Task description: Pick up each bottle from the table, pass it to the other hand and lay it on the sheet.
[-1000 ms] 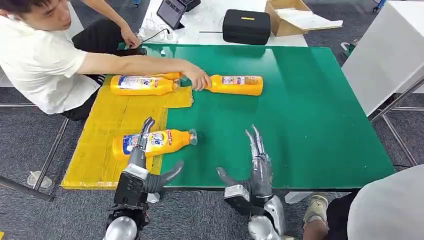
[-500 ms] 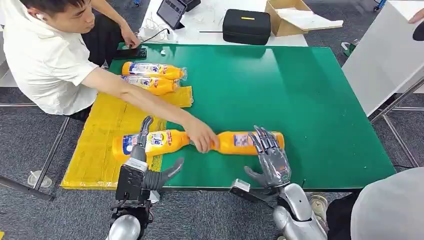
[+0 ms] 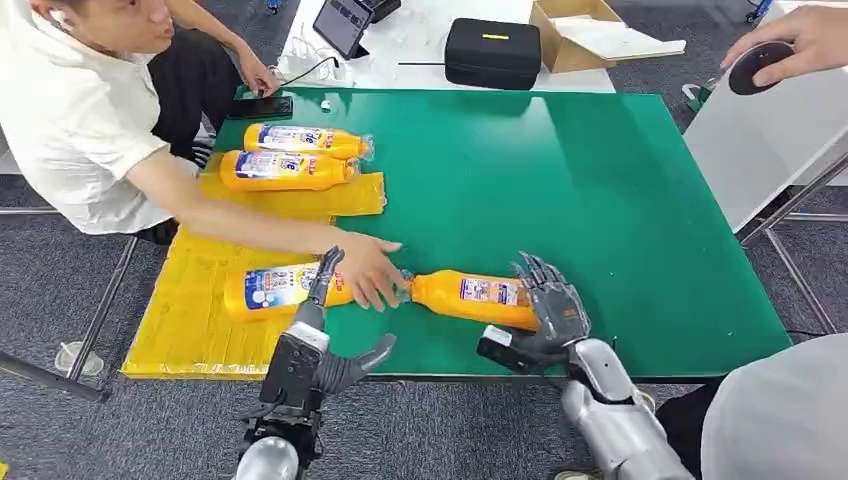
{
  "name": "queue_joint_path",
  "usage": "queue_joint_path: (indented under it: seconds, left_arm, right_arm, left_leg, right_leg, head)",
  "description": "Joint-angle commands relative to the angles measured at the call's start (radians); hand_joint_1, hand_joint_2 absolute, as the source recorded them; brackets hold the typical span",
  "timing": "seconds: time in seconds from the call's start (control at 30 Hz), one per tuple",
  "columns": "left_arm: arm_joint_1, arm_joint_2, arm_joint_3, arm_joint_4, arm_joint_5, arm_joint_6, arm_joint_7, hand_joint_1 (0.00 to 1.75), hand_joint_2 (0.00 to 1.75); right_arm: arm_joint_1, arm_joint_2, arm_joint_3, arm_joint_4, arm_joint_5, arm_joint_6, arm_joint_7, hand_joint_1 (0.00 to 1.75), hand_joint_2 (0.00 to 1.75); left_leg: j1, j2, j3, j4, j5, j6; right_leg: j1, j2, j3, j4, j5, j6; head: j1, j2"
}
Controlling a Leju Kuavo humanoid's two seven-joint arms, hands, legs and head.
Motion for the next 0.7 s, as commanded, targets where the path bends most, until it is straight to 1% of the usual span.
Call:
queue_joint_path:
  seconds: [0.03, 0.1, 0.27, 0.3, 0.33, 0.37, 0.4, 0.43, 0.57, 0.6, 0.63, 0.7]
  left_arm:
    - [-0.078, 0.011, -0.053, 0.109, 0.013, -0.014, 0.005, 0.0, 1.75]
    - [-0.083, 0.012, -0.057, 0.112, 0.014, -0.017, 0.005, 0.0, 1.75]
    - [-0.085, 0.014, -0.064, 0.117, 0.017, -0.022, 0.007, 0.0, 1.75]
    - [-0.083, 0.016, -0.068, 0.114, 0.018, -0.025, 0.008, 0.0, 1.75]
    - [-0.082, 0.017, -0.071, 0.111, 0.018, -0.026, 0.008, 0.0, 1.75]
    - [-0.081, 0.017, -0.072, 0.11, 0.018, -0.026, 0.008, 0.0, 1.75]
    - [-0.081, 0.017, -0.072, 0.109, 0.021, -0.028, 0.01, 0.0, 1.75]
    - [-0.082, 0.017, -0.074, 0.109, 0.022, -0.029, 0.01, 0.0, 1.75]
    - [-0.082, 0.017, -0.074, 0.109, 0.022, -0.029, 0.01, 0.0, 1.75]
    - [-0.085, 0.016, -0.074, 0.111, 0.022, -0.03, 0.01, 0.0, 1.75]
    - [-0.086, 0.016, -0.075, 0.114, 0.025, -0.033, 0.01, 0.0, 1.75]
    - [-0.089, 0.015, -0.076, 0.117, 0.027, -0.036, 0.01, 0.0, 1.75]
  right_arm:
    - [-0.195, 0.022, -0.012, 0.356, -0.04, 0.041, -0.001, 0.0, 1.75]
    - [-0.205, 0.027, -0.011, 0.372, -0.04, 0.056, -0.002, 0.0, 1.75]
    - [-0.212, 0.036, -0.016, 0.395, -0.052, 0.09, -0.003, 0.0, 1.75]
    - [-0.211, 0.037, -0.022, 0.4, -0.065, 0.115, -0.014, 0.0, 1.75]
    - [-0.209, 0.038, -0.026, 0.403, -0.074, 0.13, -0.022, 0.0, 1.75]
    - [-0.206, 0.036, -0.026, 0.402, -0.075, 0.128, -0.025, 0.0, 1.75]
    - [-0.206, 0.034, -0.021, 0.407, -0.074, 0.145, -0.032, 0.02, 1.75]
    - [-0.203, 0.03, -0.02, 0.407, -0.076, 0.157, -0.043, 0.1, 1.75]
    - [-0.203, 0.03, -0.02, 0.407, -0.076, 0.157, -0.043, 0.1, 1.75]
    - [-0.202, 0.029, -0.02, 0.408, -0.079, 0.164, -0.051, 1.48, 1.75]
    - [-0.2, 0.03, -0.022, 0.411, -0.088, 0.185, -0.062, 1.75, 1.75]
    - [-0.194, 0.026, -0.01, 0.414, -0.086, 0.215, -0.079, 1.75, 1.75]
  left_leg:
    - [-0.001, 0.001, 0.004, -0.001, 0.0, 0.001]
    - [-0.001, 0.0, 0.003, -0.001, 0.0, 0.001]
    - [-0.001, 0.0, 0.006, -0.001, 0.0, 0.002]
    - [0.0, 0.0, 0.004, -0.001, 0.0, 0.001]
    - [-0.001, 0.0, 0.005, -0.001, 0.0, 0.001]
    - [0.0, 0.0, 0.004, -0.001, 0.0, 0.001]
    - [-0.001, 0.0, 0.006, -0.001, 0.0, 0.001]
    - [0.0, 0.0, 0.005, -0.001, 0.0, 0.001]
    - [0.0, 0.0, 0.007, -0.001, 0.0, 0.001]
    - [-0.001, 0.0, 0.008, -0.001, 0.0, 0.002]
    - [0.0, -0.001, 0.007, -0.001, 0.0, 0.001]
    - [0.0, -0.001, 0.008, -0.001, 0.001, 0.001]
  right_leg:
    - [0.0, -0.001, 0.004, -0.001, 0.0, -0.001]
    - [-0.001, -0.001, 0.003, -0.001, 0.0, -0.001]
    - [0.0, -0.002, 0.007, -0.001, -0.001, -0.002]
    - [0.0, -0.001, 0.004, -0.001, 0.0, -0.001]
    - [0.0, -0.002, 0.006, -0.001, -0.001, -0.001]
    - [0.0, -0.002, 0.004, -0.001, 0.0, -0.001]
    - [0.0, -0.002, 0.006, -0.001, -0.001, -0.001]
    - [0.0, -0.002, 0.005, -0.001, 0.0, -0.001]
    - [0.0, -0.001, 0.007, -0.001, 0.0, -0.001]
    - [0.0, -0.002, 0.008, -0.001, 0.0, -0.002]
    - [0.0, -0.002, 0.007, -0.001, 0.0, -0.001]
    - [0.0, -0.003, 0.008, -0.001, 0.0, -0.001]
  head:
    - [0.0, 0.0]
    - [0.0, 0.0]
    - [0.0, 0.0]
    - [0.0, 0.0]
    - [0.0, 0.0]
    - [0.0, 0.0]
    - [0.0, 0.0]
    - [0.0, 0.0]
    - [0.0, 0.0]
    - [0.0, 0.0]
    - [0.0, 0.0]
    - [0.0, 0.0]
